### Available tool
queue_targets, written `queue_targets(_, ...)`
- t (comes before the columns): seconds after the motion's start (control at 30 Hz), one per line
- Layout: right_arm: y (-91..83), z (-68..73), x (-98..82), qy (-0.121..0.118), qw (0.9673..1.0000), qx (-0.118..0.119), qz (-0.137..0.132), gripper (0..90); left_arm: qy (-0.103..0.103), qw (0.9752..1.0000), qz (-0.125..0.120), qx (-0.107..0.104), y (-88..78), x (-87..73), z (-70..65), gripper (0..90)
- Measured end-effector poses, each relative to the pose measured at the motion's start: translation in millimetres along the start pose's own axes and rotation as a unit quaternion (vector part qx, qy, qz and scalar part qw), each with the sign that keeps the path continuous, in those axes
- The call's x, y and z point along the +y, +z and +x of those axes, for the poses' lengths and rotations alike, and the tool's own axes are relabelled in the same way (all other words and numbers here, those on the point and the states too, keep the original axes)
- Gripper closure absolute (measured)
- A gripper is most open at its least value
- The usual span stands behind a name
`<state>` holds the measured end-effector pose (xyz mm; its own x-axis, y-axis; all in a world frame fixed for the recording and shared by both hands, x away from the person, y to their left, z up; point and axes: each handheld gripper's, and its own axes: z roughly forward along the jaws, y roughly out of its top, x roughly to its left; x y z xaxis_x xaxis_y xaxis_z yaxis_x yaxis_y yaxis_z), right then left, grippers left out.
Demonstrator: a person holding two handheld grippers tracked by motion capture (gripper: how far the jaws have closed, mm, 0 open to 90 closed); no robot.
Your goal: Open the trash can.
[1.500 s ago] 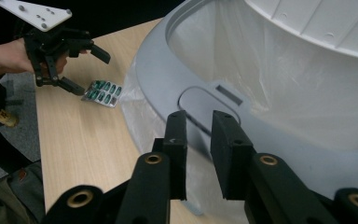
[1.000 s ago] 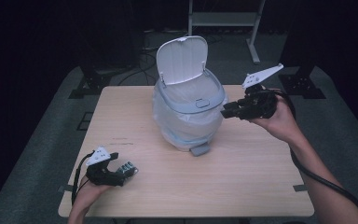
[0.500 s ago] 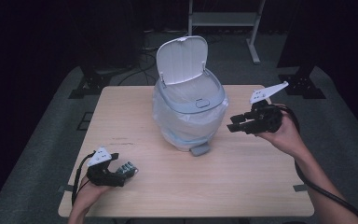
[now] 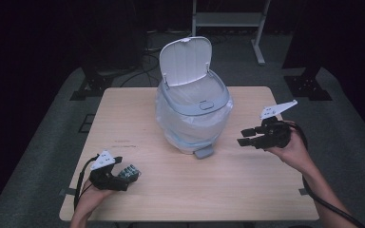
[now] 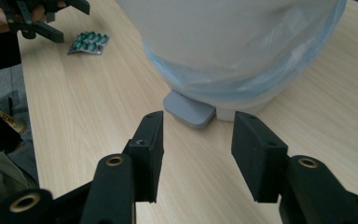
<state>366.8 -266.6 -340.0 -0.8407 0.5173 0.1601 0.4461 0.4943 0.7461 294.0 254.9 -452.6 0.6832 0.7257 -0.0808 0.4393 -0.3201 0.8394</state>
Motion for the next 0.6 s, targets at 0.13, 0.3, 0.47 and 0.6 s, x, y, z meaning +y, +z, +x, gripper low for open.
queue_targets(0.13,3.8,-2.7,-9.1,0.004,1.0000,0.002,-0.001,50.3,0.003,1.0000,0.003,-0.002,0.5,0.0,-0.6,2.0)
queue_targets(0.3,8.2,-5.8,-20.0,0.011,0.9999,0.002,0.001,48.6,0.005,1.0000,0.008,0.000,1.6,-0.5,-1.1,1.9)
queue_targets(0.47,12.9,-7.5,-30.7,0.012,0.9999,0.002,0.004,46.1,0.008,0.9998,0.016,-0.001,2.5,-1.2,-1.8,1.9)
queue_targets(0.6,18.5,-7.5,-42.2,0.015,0.9998,0.003,0.009,43.8,0.010,0.9998,0.017,-0.003,3.2,-1.3,-2.2,2.0)
